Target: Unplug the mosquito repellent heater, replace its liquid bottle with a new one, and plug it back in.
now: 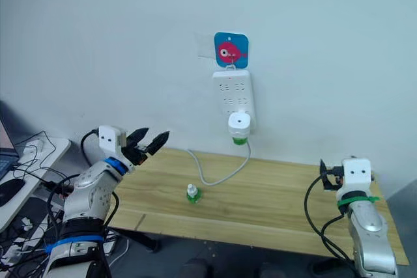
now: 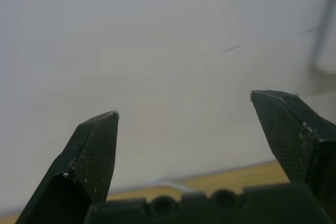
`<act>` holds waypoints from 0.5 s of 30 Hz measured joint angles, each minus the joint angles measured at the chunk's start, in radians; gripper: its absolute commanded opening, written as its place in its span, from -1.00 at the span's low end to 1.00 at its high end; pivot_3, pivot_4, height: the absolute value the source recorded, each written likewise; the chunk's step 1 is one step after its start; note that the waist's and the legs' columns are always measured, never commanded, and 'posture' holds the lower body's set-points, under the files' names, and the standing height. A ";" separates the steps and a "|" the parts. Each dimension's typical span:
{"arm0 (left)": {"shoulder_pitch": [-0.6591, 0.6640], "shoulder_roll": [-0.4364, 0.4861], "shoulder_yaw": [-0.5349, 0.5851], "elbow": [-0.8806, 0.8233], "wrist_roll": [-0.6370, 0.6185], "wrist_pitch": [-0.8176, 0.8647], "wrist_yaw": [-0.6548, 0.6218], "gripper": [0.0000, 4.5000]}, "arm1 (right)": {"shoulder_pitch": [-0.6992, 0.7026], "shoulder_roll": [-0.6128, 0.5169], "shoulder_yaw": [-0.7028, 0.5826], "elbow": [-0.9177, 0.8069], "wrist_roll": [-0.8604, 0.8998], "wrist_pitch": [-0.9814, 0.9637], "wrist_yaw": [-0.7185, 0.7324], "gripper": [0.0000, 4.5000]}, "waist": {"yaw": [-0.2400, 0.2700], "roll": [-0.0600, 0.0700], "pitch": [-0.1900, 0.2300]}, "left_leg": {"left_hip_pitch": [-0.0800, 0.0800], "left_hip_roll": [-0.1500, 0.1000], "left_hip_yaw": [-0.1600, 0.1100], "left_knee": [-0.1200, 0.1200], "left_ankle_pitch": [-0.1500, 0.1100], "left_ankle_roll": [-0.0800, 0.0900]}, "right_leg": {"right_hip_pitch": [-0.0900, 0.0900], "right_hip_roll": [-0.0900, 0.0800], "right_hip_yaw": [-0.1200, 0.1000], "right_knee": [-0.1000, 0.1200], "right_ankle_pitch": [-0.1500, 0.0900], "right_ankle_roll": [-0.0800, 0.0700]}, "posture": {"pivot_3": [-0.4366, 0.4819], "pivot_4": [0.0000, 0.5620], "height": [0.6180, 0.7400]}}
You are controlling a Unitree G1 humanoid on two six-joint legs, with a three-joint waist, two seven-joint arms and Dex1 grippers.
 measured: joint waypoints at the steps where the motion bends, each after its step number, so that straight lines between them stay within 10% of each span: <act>1: -0.023 0.018 -0.012 -0.020 -0.015 0.043 -0.039 1.00 | 0.011 -0.008 0.020 -0.070 0.029 0.030 0.037 0.98 | -0.002 0.000 0.005 | 0.000 0.000 -0.002 0.000 0.000 0.000 | 0.000 0.000 -0.002 0.000 -0.001 -0.001 | 0.47 -0.51 1.00; 15: -0.391 0.003 -0.185 0.212 0.018 0.064 -0.382 0.92 | -0.103 -0.057 0.222 -0.559 0.247 0.432 0.093 1.00 | -0.025 -0.005 0.060 | -0.006 0.000 -0.009 0.001 0.000 0.000 | -0.001 0.001 -0.008 -0.001 -0.001 -0.002 | 0.31 -0.36 1.00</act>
